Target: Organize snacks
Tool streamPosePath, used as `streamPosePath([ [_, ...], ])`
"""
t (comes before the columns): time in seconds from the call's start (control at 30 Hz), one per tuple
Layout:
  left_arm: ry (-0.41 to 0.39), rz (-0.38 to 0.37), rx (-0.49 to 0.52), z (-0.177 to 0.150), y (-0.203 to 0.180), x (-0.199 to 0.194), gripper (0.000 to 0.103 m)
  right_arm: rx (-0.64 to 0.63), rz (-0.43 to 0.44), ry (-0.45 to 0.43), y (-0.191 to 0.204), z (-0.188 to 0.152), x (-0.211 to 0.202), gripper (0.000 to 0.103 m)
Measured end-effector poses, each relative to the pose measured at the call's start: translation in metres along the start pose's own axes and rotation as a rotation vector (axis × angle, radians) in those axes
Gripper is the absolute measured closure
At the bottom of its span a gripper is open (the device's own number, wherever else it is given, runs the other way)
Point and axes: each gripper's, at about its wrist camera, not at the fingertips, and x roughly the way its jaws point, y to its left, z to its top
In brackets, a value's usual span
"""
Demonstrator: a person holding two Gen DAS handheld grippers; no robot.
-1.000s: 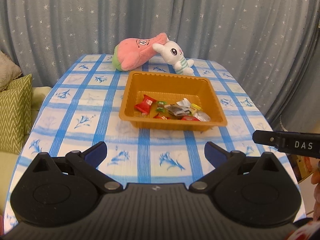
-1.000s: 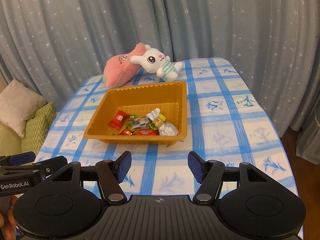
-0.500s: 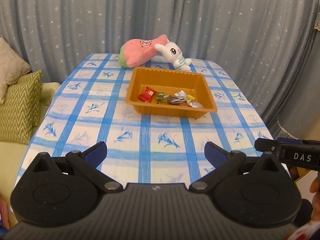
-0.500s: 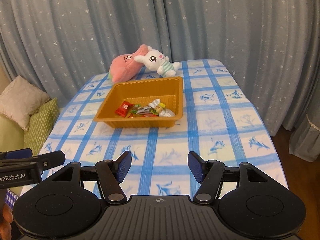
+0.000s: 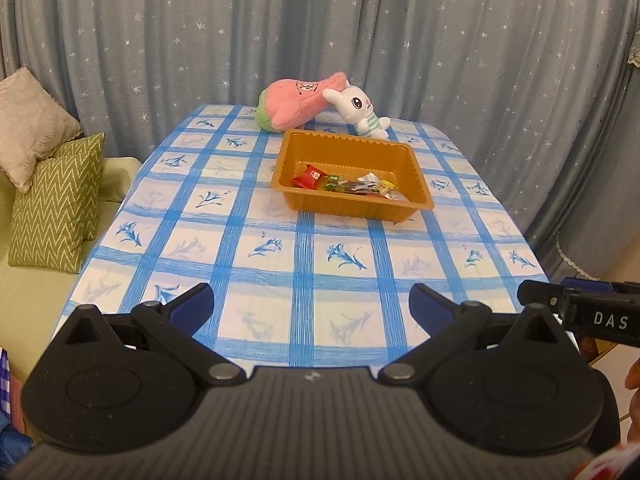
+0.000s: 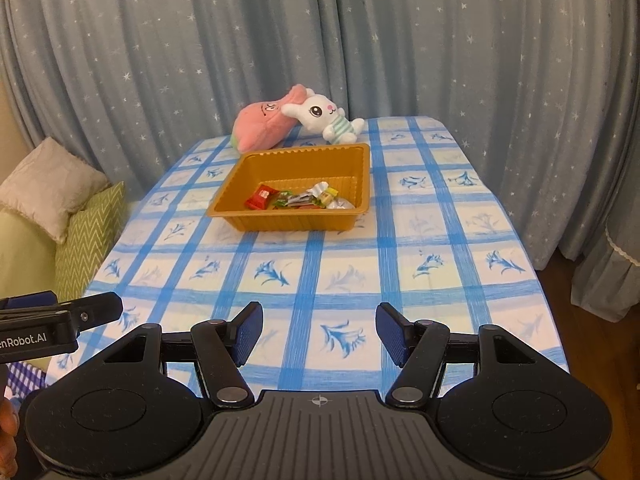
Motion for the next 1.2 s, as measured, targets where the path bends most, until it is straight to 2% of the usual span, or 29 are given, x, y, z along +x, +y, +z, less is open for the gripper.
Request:
streamPosePath([
  [0.53, -0.015, -0.010, 0.023, -0.020, -0.003, -0.029, 0.000, -0.051, -0.021, -0.033, 0.016, -0.026, -0.038, 0.040],
  [1.2, -0.017, -0.008, 0.025, -0.027, -0.003, -0.038, 0.000, -0.046, -0.010, -0.044, 0.022, -0.030, -0.043, 0.040],
])
